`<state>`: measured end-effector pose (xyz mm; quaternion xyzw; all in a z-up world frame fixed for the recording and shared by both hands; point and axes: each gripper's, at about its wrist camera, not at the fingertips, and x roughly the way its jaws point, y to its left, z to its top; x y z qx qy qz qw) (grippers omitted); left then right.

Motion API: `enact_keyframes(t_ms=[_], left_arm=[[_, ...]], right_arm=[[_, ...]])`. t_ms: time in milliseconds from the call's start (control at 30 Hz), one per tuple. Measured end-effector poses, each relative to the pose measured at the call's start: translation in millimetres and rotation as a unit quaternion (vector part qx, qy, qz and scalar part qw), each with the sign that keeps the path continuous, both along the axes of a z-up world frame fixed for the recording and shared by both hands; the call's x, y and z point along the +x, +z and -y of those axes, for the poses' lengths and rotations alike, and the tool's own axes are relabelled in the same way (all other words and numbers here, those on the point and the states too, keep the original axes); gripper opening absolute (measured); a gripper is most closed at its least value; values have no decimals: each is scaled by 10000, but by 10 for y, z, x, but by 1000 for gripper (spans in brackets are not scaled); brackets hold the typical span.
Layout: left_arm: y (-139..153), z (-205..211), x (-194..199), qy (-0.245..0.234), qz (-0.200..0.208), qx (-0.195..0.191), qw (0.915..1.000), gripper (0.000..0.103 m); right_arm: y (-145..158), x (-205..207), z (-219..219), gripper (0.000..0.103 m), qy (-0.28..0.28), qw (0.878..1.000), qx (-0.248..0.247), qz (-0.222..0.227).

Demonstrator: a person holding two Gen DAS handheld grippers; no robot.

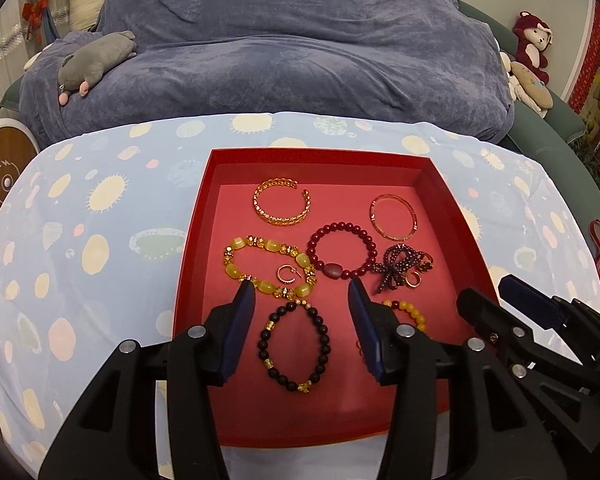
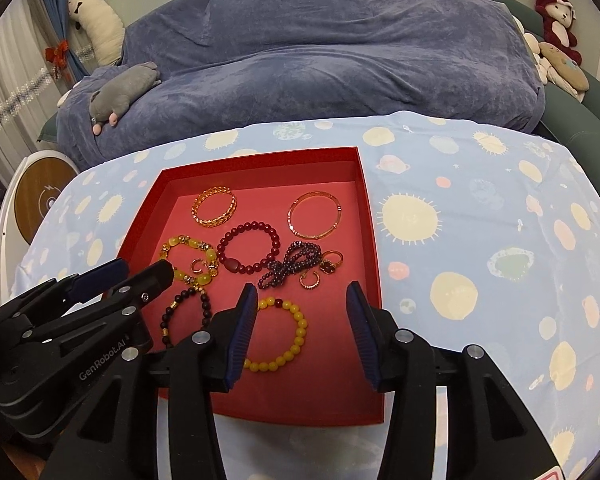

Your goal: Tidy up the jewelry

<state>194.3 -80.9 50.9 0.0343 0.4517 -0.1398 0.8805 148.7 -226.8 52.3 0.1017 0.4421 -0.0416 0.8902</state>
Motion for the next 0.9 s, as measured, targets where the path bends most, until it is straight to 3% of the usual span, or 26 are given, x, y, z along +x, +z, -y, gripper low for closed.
enact_keyframes(t_ms=[567, 700, 900], left_arm=[[113, -181, -704, 61, -169, -40, 9998, 46], [117, -252, -822, 172, -145, 26, 9997, 59], [113, -321, -954, 217, -101, 177, 9996, 66]], right_arm=[[170, -732, -227, 45, -67, 9999, 64, -60], [161, -872, -261, 52, -125, 9999, 0, -106], [153, -1011, -278, 62, -211, 9997, -77, -138]])
